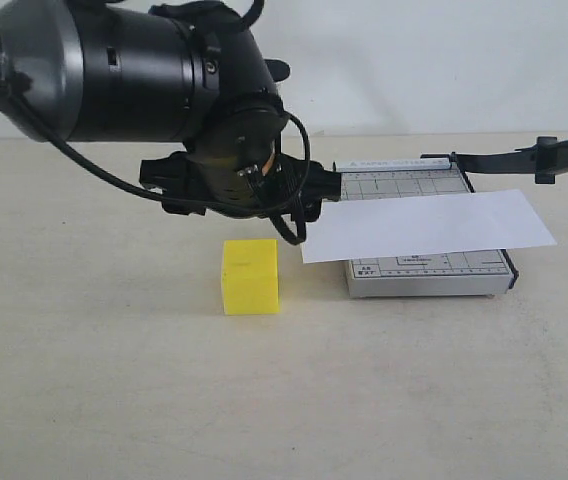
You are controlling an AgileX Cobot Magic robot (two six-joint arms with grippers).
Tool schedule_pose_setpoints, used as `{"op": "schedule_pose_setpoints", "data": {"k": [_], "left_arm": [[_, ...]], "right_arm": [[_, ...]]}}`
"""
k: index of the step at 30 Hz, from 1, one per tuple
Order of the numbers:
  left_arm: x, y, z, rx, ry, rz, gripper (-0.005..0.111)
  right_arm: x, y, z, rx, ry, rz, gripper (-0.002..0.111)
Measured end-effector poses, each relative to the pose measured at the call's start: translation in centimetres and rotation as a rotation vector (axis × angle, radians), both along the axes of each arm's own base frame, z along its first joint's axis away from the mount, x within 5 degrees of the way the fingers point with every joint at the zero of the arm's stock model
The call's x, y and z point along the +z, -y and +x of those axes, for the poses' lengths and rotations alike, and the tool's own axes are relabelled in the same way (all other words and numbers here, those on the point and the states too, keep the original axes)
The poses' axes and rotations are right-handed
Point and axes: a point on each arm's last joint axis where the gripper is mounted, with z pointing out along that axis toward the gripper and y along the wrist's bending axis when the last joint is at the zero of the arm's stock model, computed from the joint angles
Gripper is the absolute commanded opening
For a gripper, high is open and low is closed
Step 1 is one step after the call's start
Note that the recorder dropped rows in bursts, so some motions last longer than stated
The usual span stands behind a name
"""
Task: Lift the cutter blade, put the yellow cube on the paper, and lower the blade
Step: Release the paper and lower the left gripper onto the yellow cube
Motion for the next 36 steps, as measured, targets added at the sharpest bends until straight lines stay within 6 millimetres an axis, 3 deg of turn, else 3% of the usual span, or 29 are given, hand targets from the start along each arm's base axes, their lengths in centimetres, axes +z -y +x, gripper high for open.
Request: {"op": "schedule_pose_setpoints", "data": {"k": [9, 17, 24, 36], "left_arm": [[-3.6, -0.9, 1.7, 0.101, -0.124, -0.062, 0.086], [-3.4, -0.2, 2.3, 0.024, -0.074, -0.128, 0.086], [-4.3, -0.1, 2.4, 0.009, -0.095, -0.106, 0.099], [-5.2, -0.7, 2.8, 0.029, -0.123, -0.075, 0.098]], "right_arm": [[0.0, 0.0, 0.0, 0.000, 0.000, 0.000, 0.000], [0.0, 0.0, 0.0, 0.000, 0.000, 0.000, 0.000], [0.0, 0.0, 0.0, 0.000, 0.000, 0.000, 0.000], [0.0, 0.0, 0.0, 0.000, 0.000, 0.000, 0.000]]}}
